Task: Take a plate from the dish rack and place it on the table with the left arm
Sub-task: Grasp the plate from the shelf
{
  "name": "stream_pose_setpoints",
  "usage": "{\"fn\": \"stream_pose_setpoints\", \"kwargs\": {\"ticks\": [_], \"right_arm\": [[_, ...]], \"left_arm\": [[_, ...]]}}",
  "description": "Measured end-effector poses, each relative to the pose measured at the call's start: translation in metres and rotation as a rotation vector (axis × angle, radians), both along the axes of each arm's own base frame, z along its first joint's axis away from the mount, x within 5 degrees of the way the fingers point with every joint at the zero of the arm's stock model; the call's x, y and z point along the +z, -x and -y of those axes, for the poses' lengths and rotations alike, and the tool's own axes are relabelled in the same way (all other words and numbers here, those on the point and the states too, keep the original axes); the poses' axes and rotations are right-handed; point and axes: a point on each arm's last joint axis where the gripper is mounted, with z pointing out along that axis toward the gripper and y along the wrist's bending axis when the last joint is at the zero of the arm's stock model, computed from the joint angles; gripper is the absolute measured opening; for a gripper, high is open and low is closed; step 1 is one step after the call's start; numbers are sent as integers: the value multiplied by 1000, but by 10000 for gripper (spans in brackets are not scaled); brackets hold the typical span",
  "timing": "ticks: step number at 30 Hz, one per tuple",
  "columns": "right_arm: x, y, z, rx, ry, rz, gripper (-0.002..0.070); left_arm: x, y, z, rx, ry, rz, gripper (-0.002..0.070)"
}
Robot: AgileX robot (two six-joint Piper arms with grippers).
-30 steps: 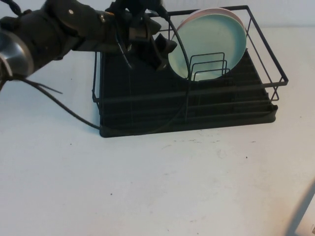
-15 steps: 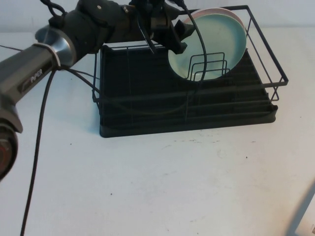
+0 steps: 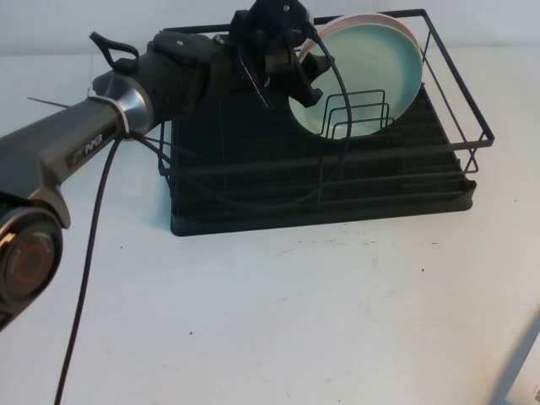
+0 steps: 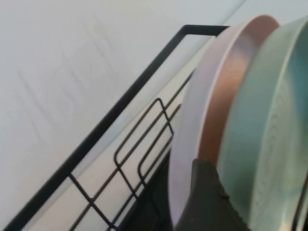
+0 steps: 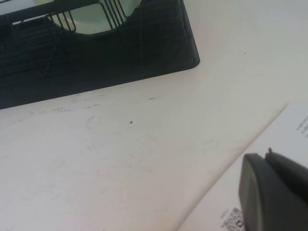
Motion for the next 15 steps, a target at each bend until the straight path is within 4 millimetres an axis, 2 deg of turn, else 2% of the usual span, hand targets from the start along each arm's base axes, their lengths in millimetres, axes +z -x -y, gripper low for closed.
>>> {"fn": "stream_pose_setpoints", "kwargs": {"ticks": [8, 15], "right_arm": [[0, 0, 0, 0, 0, 0, -20], [0, 0, 0, 1, -9, -1, -20]], "left_arm": [[-7, -5, 1, 27, 42, 2, 388], [-23, -11, 4, 40, 86, -33, 375]]}}
